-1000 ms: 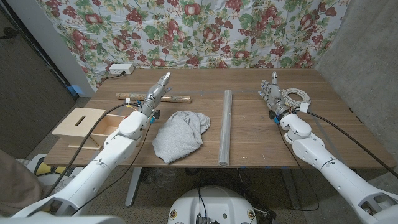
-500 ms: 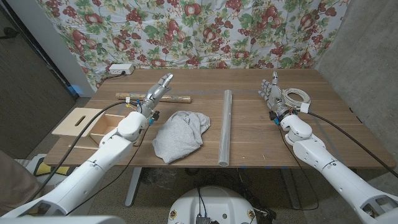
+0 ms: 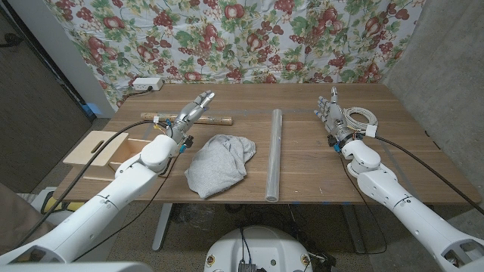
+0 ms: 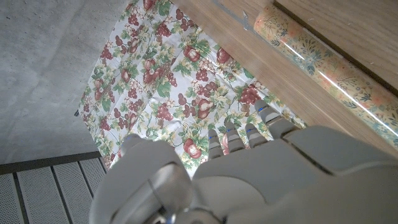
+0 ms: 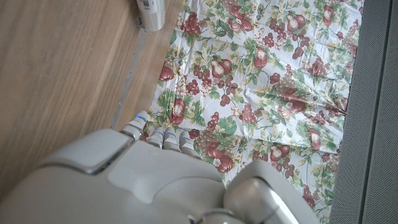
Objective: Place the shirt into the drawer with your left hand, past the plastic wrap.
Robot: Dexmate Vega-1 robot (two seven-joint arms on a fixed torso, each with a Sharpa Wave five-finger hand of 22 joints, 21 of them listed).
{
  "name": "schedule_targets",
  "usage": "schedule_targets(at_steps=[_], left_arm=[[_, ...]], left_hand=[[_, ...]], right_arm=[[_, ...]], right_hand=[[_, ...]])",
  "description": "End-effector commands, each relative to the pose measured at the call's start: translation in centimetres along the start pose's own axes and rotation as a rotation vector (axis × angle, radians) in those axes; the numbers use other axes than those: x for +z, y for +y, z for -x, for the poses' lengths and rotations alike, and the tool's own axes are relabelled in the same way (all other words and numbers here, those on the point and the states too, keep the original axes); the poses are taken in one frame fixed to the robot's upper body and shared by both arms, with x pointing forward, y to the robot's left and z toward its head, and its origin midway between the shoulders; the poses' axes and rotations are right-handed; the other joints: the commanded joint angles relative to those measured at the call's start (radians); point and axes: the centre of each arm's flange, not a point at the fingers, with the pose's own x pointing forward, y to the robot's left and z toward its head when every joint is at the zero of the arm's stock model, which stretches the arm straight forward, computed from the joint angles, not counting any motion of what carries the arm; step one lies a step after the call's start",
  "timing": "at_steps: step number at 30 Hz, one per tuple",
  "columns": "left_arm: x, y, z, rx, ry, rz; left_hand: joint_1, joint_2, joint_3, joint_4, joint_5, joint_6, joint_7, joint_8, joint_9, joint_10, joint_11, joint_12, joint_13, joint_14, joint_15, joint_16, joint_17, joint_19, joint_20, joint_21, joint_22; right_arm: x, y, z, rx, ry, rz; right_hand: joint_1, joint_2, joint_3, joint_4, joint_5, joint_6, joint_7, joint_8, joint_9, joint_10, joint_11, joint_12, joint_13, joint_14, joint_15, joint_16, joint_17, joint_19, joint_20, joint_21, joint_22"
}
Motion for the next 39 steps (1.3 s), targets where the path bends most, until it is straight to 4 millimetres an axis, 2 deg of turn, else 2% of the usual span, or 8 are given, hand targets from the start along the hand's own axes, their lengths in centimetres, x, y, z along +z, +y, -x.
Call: schedule_targets(at_steps=[1, 10, 14, 30, 39], left_arm=[[0.6, -0.2, 1.0, -0.034, 0.011, -0.044], [0.7, -0.3, 1.7, -0.038, 0.011, -0.056], [0.8, -0.1, 2.2, -0.047, 0.011, -0.075], [1.4, -0.3, 2.8, -0.058, 0.026, -0.161], [2.0, -0.4, 3.0, -0.059, 0.032, -0.199]], left_hand=[[0.010, -0.002, -0.001, -0.005, -0.002, 0.011, -0.006, -0.006, 0.003, 0.006, -0.008, 0.009, 0.002, 0.028, 0.010, 0.015, 0.004, 0.007, 0.016, 0.008, 0.004], [0.011, -0.001, -0.002, -0.005, -0.005, 0.018, -0.006, -0.006, 0.003, 0.013, -0.012, 0.009, 0.003, 0.057, -0.004, 0.023, 0.004, 0.012, 0.021, 0.010, 0.004], [0.011, -0.001, -0.002, -0.006, -0.006, 0.020, -0.006, -0.007, 0.003, 0.015, -0.016, 0.009, 0.003, 0.069, -0.025, 0.025, 0.005, 0.008, 0.025, 0.009, 0.004], [0.012, -0.001, -0.003, -0.006, -0.011, 0.036, -0.007, -0.005, 0.003, 0.006, -0.006, 0.003, 0.004, 0.041, -0.003, 0.009, 0.005, 0.010, 0.025, 0.010, 0.005], [0.013, -0.001, -0.003, -0.006, -0.012, 0.036, -0.008, -0.006, 0.003, 0.001, -0.001, 0.000, 0.004, 0.034, -0.006, 0.006, 0.005, 0.009, 0.025, 0.010, 0.005]], right_arm=[[0.1, 0.0, 0.2, 0.009, -0.006, 0.005], [0.1, 0.4, 0.1, 0.017, -0.007, 0.009], [0.1, 0.6, 0.0, 0.022, -0.006, 0.010], [0.1, 0.3, 0.1, 0.020, -0.006, 0.010], [-0.2, 0.2, 0.1, 0.019, -0.005, 0.000]], right_hand=[[0.010, 0.001, 0.001, -0.006, -0.005, -0.001, -0.017, 0.002, 0.005, -0.007, 0.005, 0.006, 0.005, -0.002, 0.004, 0.005, 0.004, -0.002, 0.014, 0.002, 0.002], [0.011, 0.002, 0.002, -0.007, -0.006, -0.003, -0.026, 0.001, 0.005, -0.015, 0.005, 0.004, 0.005, -0.006, 0.002, 0.004, 0.004, -0.003, 0.018, 0.002, 0.002], [0.012, 0.003, 0.003, -0.008, -0.006, -0.006, -0.029, 0.000, 0.005, -0.017, 0.005, 0.003, 0.005, -0.008, 0.000, 0.003, 0.004, -0.004, 0.018, 0.002, 0.002], [0.013, 0.004, 0.005, -0.008, -0.008, -0.006, -0.030, 0.001, 0.005, -0.022, 0.009, 0.002, 0.006, -0.011, 0.001, 0.003, 0.004, -0.008, 0.021, 0.001, 0.003], [0.014, 0.004, 0.005, -0.009, -0.008, -0.007, -0.031, 0.001, 0.005, -0.023, 0.009, 0.003, 0.006, -0.013, 0.001, 0.003, 0.004, -0.008, 0.021, 0.001, 0.003]])
